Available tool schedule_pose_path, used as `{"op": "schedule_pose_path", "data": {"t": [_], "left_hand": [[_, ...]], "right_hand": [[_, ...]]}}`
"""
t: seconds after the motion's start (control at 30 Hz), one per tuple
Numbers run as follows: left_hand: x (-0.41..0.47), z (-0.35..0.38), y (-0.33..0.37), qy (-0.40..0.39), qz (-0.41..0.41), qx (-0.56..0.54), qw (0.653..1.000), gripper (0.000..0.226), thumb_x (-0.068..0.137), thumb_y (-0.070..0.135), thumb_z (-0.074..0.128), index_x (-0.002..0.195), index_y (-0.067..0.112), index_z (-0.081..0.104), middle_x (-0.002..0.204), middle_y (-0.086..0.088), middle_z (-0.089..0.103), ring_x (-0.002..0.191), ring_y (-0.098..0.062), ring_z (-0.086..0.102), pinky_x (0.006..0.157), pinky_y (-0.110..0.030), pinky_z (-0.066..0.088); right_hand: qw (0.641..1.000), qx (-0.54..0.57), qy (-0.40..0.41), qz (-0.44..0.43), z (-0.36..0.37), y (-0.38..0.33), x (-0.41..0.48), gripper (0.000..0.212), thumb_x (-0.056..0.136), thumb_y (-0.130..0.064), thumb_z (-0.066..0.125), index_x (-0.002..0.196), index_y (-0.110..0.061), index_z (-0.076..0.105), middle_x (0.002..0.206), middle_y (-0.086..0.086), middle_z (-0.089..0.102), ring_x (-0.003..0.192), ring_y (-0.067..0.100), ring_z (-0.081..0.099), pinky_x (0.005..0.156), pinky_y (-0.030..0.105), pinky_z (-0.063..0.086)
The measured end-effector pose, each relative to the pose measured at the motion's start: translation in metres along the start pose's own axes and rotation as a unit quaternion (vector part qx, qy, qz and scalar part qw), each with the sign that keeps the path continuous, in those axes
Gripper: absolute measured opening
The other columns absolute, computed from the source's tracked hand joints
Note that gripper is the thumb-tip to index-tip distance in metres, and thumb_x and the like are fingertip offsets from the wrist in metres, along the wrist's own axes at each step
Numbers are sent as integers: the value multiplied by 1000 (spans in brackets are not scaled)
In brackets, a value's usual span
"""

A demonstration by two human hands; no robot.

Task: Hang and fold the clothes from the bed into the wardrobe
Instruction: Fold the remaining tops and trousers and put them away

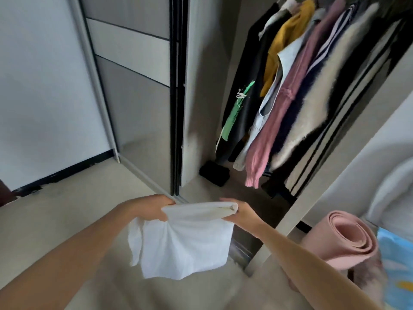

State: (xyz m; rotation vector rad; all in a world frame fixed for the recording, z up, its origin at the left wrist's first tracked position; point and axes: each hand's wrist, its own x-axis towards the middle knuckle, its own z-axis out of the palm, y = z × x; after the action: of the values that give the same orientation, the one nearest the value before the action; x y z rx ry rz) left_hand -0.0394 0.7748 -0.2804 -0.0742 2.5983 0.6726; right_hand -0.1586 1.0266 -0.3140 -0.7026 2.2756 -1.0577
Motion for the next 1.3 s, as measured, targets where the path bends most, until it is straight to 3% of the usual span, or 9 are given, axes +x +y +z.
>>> {"op": "schedule_pose_path", "data": {"t": [0.13, 0.37, 0.53, 0.67, 0.83, 0.97, 1.1, 1.2, 1.3], "left_hand": [[24, -28, -19, -45, -4, 18, 999, 14, 84, 0, 52, 88, 12, 59, 77, 10, 50, 65, 0, 45, 55, -9, 35], [86, -75, -64, -92, -18, 28, 995, 18, 80, -3, 54, 91, 9, 61, 72, 8, 52, 58, 6, 46, 54, -10, 33], [130, -106, -106, -95, -54, 49, 993, 28, 82, -2, 54, 109, -2, 61, 75, 8, 55, 56, 7, 50, 52, -6, 33], [165, -113, -140, -75, -87, 134, 984, 33, 87, 10, 50, 120, 9, 53, 116, -5, 59, 94, -17, 51, 62, -16, 31], [216, -112, -185, -49, -68, 164, 983, 34, 88, 14, 47, 122, 14, 51, 110, -8, 60, 92, -20, 53, 58, -18, 31], [283, -131, -231, -53, -31, 185, 981, 29, 87, 13, 45, 115, 12, 51, 88, -1, 52, 92, -24, 54, 60, -26, 31], [350, -151, -269, -55, 47, 212, 975, 30, 87, 13, 46, 117, 13, 50, 68, 5, 36, 82, -23, 49, 52, -21, 27], [394, -153, -284, -69, 115, 216, 967, 37, 87, 13, 45, 123, 20, 49, 84, 1, 53, 90, -24, 56, 56, -19, 30], [430, -137, -293, -93, 143, 189, 967, 42, 87, 12, 44, 127, 24, 49, 117, -3, 61, 106, -23, 57, 74, -24, 38]], "right_hand": [[999, -52, 8, -13, 28, -8, 43, 79, 81, -16, 70, 144, -32, 27, 109, -4, 51, 102, 17, 54, 90, 24, 45], [960, -225, -161, -45, 55, -5, 148, 77, 79, -23, 63, 146, -32, 26, 137, 1, 46, 126, 18, 41, 98, 23, 33], [969, -182, -163, -23, 59, -8, 226, 39, 78, -31, 60, 107, -6, 64, 103, 8, 65, 105, 25, 59, 75, 24, 38], [958, -242, -154, -23, 47, -18, 280, 22, 87, -20, 56, 103, -10, 66, 108, 9, 66, 104, 27, 58, 75, 26, 40], [922, -344, -179, -16, 39, -17, 339, 15, 91, -21, 49, 90, -17, 63, 112, 8, 64, 99, 24, 56, 72, 27, 36], [916, -362, -169, 42, 39, -12, 392, 30, 94, -26, 48, 119, -17, 60, 127, 3, 58, 120, 24, 50, 88, 29, 41], [922, -331, -152, 133, 44, -11, 432, 41, 95, -28, 48, 135, -21, 50, 140, 1, 48, 129, 23, 43, 100, 29, 37], [918, -319, -131, 194, 52, 3, 448, 42, 95, -30, 48, 137, -23, 46, 143, -1, 45, 129, 22, 43, 100, 28, 36], [901, -340, -117, 242, 64, 26, 453, 41, 97, -31, 45, 138, -25, 44, 143, -2, 45, 128, 22, 44, 98, 28, 38]]}}
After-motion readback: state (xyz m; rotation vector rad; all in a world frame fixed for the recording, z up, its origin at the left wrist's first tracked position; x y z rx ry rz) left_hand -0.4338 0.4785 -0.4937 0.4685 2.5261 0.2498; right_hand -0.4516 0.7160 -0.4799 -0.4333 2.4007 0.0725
